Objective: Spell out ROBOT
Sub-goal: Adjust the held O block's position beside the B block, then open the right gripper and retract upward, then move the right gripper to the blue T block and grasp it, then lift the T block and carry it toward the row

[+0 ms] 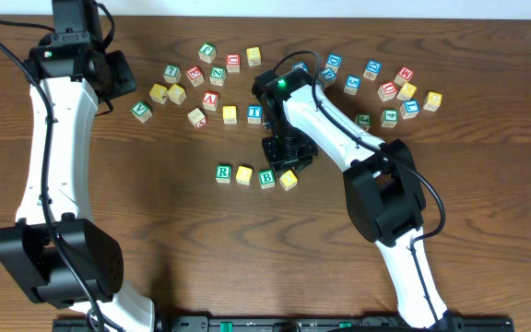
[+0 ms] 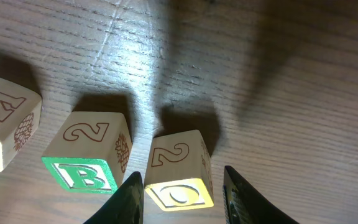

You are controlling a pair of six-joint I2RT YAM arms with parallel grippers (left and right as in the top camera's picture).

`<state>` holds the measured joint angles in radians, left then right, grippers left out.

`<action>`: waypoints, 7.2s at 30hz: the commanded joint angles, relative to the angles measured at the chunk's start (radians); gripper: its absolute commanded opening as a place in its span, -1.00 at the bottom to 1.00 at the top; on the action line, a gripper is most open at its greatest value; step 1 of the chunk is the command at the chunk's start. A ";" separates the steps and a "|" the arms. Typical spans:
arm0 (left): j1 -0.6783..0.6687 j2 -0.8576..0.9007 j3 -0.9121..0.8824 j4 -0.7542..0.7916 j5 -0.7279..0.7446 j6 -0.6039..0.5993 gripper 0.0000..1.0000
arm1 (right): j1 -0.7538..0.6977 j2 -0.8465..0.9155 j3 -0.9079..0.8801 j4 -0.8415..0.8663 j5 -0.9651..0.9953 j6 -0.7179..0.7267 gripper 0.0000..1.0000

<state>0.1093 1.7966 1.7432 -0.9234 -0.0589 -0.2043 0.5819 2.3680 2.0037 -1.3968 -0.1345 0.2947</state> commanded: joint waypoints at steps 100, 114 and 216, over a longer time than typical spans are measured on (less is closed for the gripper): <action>0.002 -0.012 -0.008 -0.003 -0.010 0.016 -0.03 | 0.014 0.000 -0.029 0.045 0.039 0.016 -0.45; 0.002 -0.012 -0.008 -0.003 -0.010 0.016 -0.04 | 0.014 0.000 -0.029 0.081 0.038 0.148 -0.37; 0.002 -0.012 -0.008 -0.003 -0.010 0.017 -0.03 | 0.016 0.243 0.382 0.427 0.178 0.315 -0.24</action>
<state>0.1093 1.7966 1.7432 -0.9237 -0.0589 -0.2043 0.5930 2.5935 2.3756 -0.9592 0.0345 0.6033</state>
